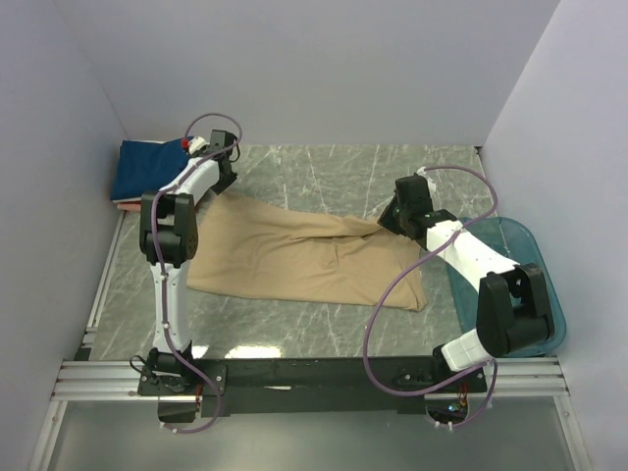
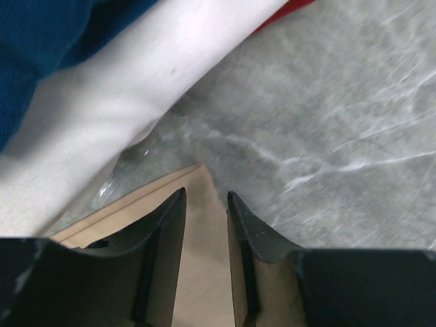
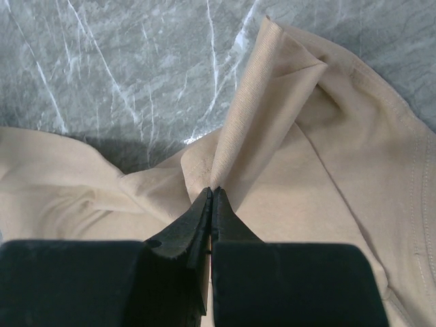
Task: Fold and stack the t-shirts
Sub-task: Fold the tshirt
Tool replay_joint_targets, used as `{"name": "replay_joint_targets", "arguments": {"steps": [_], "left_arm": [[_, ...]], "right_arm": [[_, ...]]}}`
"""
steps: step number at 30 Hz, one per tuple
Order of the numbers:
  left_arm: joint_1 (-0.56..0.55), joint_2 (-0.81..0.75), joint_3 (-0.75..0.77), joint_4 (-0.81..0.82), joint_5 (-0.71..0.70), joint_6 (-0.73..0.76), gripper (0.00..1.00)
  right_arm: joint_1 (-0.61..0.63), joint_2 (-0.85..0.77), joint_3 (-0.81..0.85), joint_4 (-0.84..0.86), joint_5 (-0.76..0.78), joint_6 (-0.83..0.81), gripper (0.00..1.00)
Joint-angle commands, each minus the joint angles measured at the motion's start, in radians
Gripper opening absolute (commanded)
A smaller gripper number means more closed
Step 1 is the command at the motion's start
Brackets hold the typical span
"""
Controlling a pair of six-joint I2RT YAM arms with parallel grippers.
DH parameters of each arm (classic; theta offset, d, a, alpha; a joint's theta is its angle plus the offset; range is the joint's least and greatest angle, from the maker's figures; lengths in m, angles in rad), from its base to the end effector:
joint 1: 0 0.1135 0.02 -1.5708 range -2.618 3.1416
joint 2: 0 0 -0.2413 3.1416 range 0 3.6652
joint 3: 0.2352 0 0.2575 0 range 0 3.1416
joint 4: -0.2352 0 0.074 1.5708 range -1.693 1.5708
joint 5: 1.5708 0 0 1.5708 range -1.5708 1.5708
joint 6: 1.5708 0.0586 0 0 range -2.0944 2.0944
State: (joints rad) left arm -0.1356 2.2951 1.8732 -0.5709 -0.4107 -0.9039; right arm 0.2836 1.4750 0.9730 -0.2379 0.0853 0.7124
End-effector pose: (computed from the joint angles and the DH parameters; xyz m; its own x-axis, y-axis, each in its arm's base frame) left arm 0.5012 -0.0448 0.1394 -0.4409 -0.6669 -0.6007 -0.7091 0.6691 -0.2225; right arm 0.3308 0.0912 0.1965 -0.6326 0.4940 -0.5965 0.2578 0.8606 0.4393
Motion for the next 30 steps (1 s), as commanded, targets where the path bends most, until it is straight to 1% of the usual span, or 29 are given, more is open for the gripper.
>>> {"name": "replay_joint_targets", "arguments": {"steps": [1, 8, 13, 17, 18, 21, 22, 24, 25, 30], "left_arm": [[-0.01, 0.029, 0.084, -0.023, -0.037, -0.006, 0.36], [-0.019, 0.095, 0.15, -0.089, -0.083, -0.01, 0.34], [-0.019, 0.084, 0.116, -0.078, -0.085, -0.016, 0.34], [-0.019, 0.099, 0.129, -0.093, -0.086, -0.013, 0.32], [-0.021, 0.099, 0.13, -0.093, -0.08, -0.009, 0.31], [-0.019, 0.101, 0.123, -0.09, -0.07, 0.002, 0.19], [-0.019, 0.099, 0.112, -0.081, -0.057, 0.006, 0.12], [-0.019, 0.09, 0.103, -0.076, -0.047, 0.016, 0.02], [-0.019, 0.084, 0.098, -0.073, -0.037, 0.019, 0.0], [-0.016, -0.005, 0.05, -0.04, -0.043, 0.042, 0.0]], "right_arm": [[0.003, 0.007, 0.003, 0.035, -0.001, -0.01, 0.0], [0.003, 0.016, 0.009, 0.035, -0.007, -0.013, 0.0], [0.003, 0.021, 0.009, 0.037, -0.01, -0.018, 0.0], [0.002, 0.022, 0.009, 0.038, -0.019, -0.016, 0.0], [0.003, 0.022, 0.009, 0.038, -0.019, -0.017, 0.0], [0.003, 0.022, 0.007, 0.038, -0.024, -0.017, 0.0], [0.003, 0.021, 0.009, 0.037, -0.027, -0.016, 0.0], [0.002, 0.019, 0.01, 0.037, -0.029, -0.014, 0.0], [0.003, 0.018, 0.01, 0.035, -0.03, -0.014, 0.0], [0.002, -0.01, 0.015, 0.022, -0.006, -0.019, 0.0]]}}
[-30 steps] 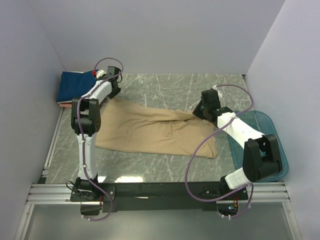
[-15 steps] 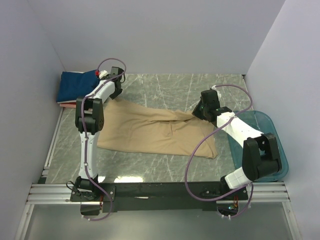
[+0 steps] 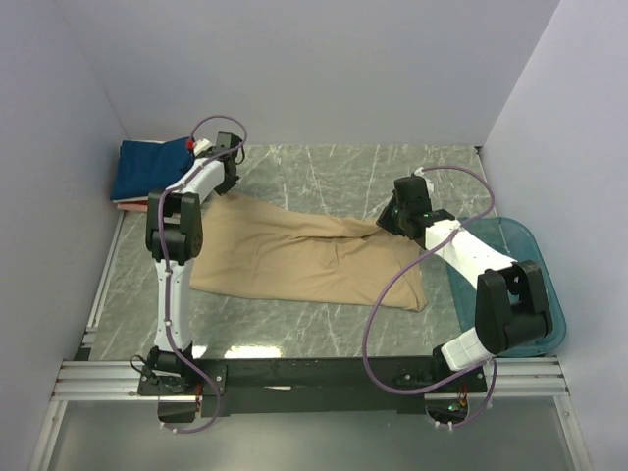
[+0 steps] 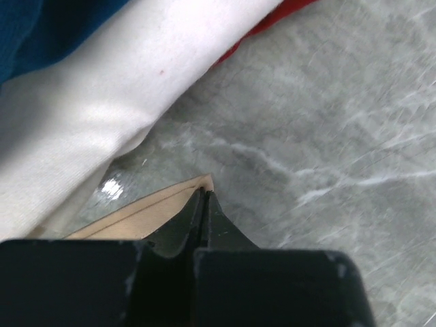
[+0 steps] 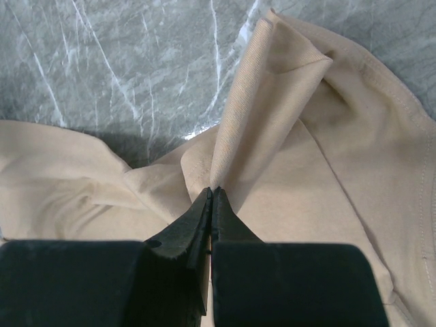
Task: Fold and stack the t-shirts
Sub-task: Fold the tshirt
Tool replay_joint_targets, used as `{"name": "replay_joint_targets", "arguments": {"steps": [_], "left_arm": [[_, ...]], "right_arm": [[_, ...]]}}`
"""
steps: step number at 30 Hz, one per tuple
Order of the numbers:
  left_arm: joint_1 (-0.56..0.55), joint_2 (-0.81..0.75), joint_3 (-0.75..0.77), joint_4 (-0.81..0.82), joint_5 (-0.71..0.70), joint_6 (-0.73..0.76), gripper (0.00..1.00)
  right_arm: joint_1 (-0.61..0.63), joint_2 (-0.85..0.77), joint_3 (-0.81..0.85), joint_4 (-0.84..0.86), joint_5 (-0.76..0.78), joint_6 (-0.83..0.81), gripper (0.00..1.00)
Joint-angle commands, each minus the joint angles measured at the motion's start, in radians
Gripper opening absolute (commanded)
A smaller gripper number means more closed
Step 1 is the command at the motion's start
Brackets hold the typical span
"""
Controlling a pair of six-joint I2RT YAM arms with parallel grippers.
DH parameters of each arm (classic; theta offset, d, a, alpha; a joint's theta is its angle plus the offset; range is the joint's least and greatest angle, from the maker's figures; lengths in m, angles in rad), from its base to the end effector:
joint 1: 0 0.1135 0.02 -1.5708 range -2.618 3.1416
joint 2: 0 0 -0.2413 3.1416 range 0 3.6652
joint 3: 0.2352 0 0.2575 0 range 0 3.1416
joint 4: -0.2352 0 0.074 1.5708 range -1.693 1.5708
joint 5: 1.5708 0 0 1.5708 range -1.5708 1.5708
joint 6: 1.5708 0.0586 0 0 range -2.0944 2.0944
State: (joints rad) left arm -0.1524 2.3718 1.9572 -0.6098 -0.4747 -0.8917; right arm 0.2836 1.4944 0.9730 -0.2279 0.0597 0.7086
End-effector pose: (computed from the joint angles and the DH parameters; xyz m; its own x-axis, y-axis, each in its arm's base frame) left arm 0.5103 -0.0513 0.1277 -0.4528 -0.6307 -0.6302 -0.7198 0.6758 -0.1591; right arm 0.3328 0.0933 0.1912 -0.6510 0.4869 -0.5824 0.2453 0.8610 0.4456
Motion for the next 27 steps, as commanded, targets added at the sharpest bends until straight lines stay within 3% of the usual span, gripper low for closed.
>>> {"name": "replay_joint_targets", "arguments": {"steps": [1, 9, 27], "left_arm": [[0.002, -0.098, -0.049, 0.007, 0.021, 0.034, 0.0], [0.037, -0.271, -0.15, 0.065, 0.018, 0.057, 0.0], [0.143, -0.64, -0.627, 0.28, 0.149, -0.015, 0.0]], "right_arm": [[0.002, -0.033, 0.015, 0.004, 0.023, -0.017, 0.0], [0.0, -0.079, 0.009, -0.021, 0.054, -0.017, 0.0], [0.005, -0.249, -0.086, -0.087, 0.077, -0.012, 0.0]]}}
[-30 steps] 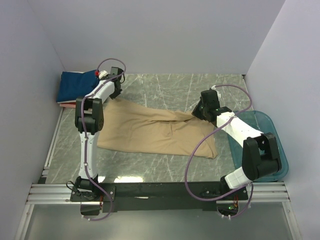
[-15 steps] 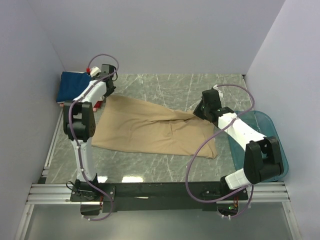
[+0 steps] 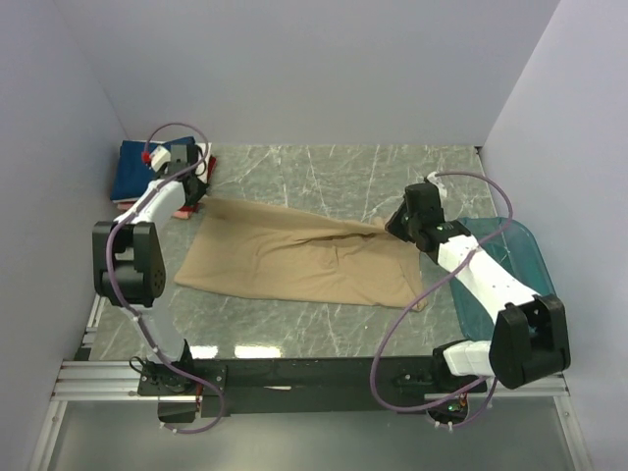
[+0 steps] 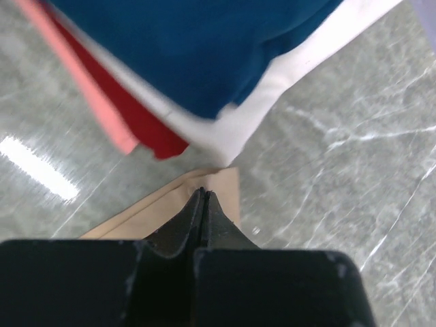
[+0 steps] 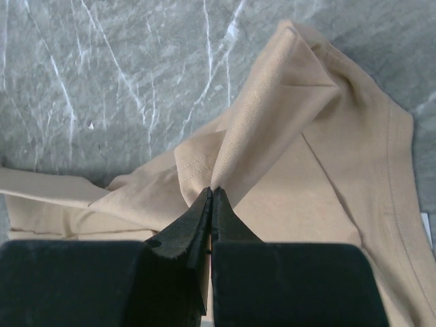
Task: Fold and stack the t-shirts
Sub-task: Fold the tshirt
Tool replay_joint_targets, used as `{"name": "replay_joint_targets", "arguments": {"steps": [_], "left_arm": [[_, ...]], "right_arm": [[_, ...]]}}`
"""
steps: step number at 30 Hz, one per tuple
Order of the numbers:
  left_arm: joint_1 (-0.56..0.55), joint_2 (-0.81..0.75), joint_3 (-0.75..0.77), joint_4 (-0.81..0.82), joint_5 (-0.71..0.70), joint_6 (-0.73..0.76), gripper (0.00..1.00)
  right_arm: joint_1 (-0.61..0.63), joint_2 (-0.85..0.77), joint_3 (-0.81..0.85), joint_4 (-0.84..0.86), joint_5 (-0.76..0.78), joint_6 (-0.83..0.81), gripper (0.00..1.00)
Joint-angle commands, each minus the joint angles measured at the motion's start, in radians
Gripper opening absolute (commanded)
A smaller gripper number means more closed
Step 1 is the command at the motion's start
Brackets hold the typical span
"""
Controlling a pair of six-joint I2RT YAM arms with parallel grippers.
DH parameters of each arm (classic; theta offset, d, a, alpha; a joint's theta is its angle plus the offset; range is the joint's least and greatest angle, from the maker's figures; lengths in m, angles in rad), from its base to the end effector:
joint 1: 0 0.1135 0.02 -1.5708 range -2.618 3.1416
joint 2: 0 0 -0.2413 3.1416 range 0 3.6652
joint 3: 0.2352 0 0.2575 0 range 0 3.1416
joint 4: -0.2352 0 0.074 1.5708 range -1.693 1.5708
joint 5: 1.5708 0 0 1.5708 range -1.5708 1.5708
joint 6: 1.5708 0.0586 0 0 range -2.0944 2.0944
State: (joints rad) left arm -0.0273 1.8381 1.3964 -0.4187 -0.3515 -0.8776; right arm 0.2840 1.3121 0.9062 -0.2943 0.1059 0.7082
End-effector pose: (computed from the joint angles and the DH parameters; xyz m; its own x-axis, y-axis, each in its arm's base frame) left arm 0.4203 0.0087 0.1956 -0.3313 -0.7134 -0.6175 -0.7100 0.6195 -0.3348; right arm 0.3024 0.0818 0.2178 -0.6006 0.4985 -0.6251 0.2497 0.8597 0.4457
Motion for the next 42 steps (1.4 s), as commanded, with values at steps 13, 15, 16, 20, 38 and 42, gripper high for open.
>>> {"name": "replay_joint_targets", "arguments": {"steps": [13, 15, 16, 20, 38, 42], "left_arm": [[0.073, -0.263, -0.349, 0.221, 0.077, -0.109, 0.0], [0.086, -0.289, -0.388, 0.23, 0.078, -0.113, 0.0], [0.093, -0.299, -0.405, 0.241, 0.077, -0.121, 0.0], [0.101, -0.347, -0.502, 0.297, 0.1, -0.149, 0.0], [0.099, -0.566, -0.951, 0.27, 0.043, -0.34, 0.0], [0.099, -0.686, -0.996, 0.204, 0.031, -0.343, 0.0]], "right_arm": [[0.047, -0.113, -0.156, 0.006, -0.037, 0.028, 0.0], [0.053, -0.105, -0.164, 0.018, -0.048, 0.031, 0.0], [0.063, -0.097, -0.173, 0.021, -0.051, 0.036, 0.0], [0.076, -0.065, -0.194, 0.049, -0.064, 0.045, 0.0], [0.084, 0.047, -0.366, 0.133, -0.178, 0.097, 0.0], [0.084, -0.002, -0.414, 0.098, -0.195, 0.096, 0.0]]}}
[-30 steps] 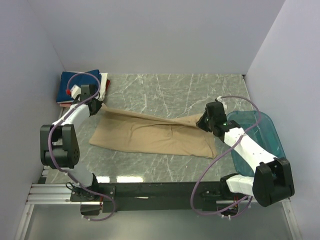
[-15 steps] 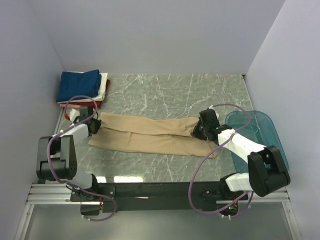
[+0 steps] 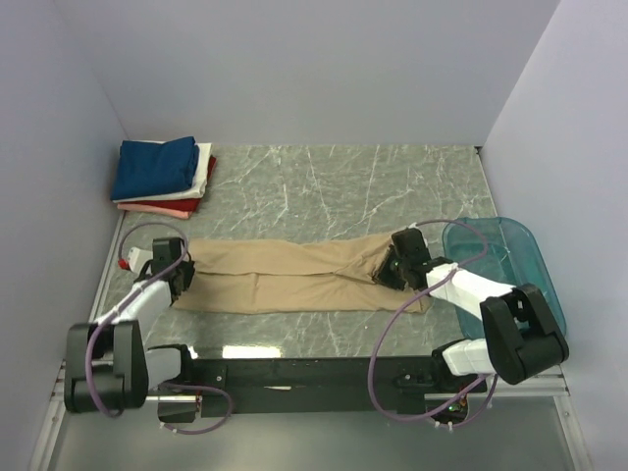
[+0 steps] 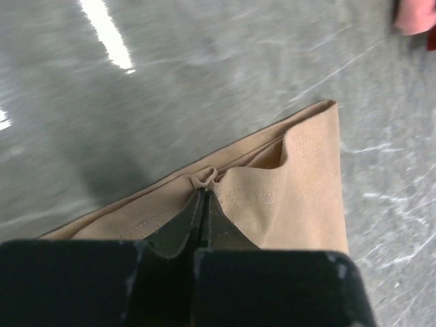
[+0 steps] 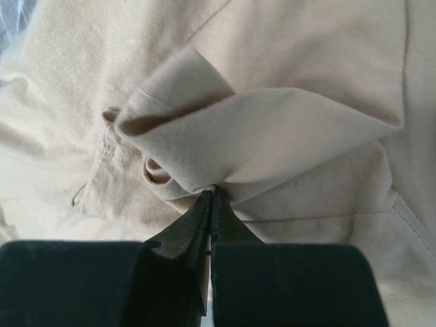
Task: Fold and stack the t-shirts
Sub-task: Fold the tshirt
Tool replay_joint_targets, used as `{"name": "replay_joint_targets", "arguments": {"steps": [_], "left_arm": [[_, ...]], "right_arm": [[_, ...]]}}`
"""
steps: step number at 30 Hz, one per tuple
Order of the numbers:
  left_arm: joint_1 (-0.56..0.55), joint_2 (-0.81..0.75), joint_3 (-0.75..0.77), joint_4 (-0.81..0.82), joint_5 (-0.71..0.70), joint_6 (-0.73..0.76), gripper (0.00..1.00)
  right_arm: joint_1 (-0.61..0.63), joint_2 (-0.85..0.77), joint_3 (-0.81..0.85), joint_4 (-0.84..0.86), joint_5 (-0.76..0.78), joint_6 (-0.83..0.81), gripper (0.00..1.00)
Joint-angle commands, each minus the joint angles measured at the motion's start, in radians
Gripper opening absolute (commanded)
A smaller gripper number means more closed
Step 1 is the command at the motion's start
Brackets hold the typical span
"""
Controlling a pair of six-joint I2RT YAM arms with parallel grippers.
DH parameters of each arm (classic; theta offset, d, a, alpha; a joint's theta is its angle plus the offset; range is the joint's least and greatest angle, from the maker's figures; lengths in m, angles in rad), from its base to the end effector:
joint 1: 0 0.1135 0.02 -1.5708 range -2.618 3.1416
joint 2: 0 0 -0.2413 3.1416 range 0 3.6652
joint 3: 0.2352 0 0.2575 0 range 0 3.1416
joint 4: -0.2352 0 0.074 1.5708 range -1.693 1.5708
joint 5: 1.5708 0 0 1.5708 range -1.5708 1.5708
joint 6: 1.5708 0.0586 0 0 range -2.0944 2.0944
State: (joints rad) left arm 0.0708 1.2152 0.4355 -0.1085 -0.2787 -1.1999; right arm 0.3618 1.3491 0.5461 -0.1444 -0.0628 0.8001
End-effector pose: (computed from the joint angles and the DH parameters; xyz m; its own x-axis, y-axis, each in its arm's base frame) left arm 0.2367 0.0329 0.1052 -0.0558 -0.9022 -0.4276 -0.8088 0.2920 -0.5105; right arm 0.2432 0.0960 0.1029 -0.8070 0.4602 -0.3701 0.2748 0.8474 0.4543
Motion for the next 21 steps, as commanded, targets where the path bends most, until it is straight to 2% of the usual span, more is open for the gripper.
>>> {"name": "replay_joint_targets", "arguments": {"steps": [1, 5, 11, 14, 17, 19, 21], "left_arm": [[0.001, -0.112, -0.047, -0.137, -0.043, -0.023, 0.0], [0.001, -0.238, -0.104, -0.19, -0.016, -0.046, 0.0], [0.0, -0.37, -0.098, -0.252, -0.05, -0.038, 0.0], [0.001, -0.358, -0.054, -0.249, -0.04, -0.021, 0.0], [0.001, -0.322, 0.0, -0.276, -0.046, 0.016, 0.0], [0.003, -0.322, 0.017, -0.284, -0.056, 0.026, 0.0], [0.001, -0.341, 0.02, -0.28, -0.057, 0.042, 0.0]], "right_arm": [[0.006, -0.053, -0.066, -0.057, -0.029, 0.004, 0.0], [0.006, -0.145, -0.127, -0.098, -0.038, 0.008, 0.0], [0.008, -0.278, -0.183, -0.127, -0.066, 0.016, 0.01], [0.008, -0.291, -0.144, -0.153, -0.068, -0.009, 0.08], [0.009, -0.355, -0.094, -0.223, -0.039, -0.029, 0.34], [0.005, -0.43, -0.083, -0.258, -0.012, -0.029, 0.42], [0.006, -0.476, -0.055, -0.308, 0.03, -0.03, 0.45]]}}
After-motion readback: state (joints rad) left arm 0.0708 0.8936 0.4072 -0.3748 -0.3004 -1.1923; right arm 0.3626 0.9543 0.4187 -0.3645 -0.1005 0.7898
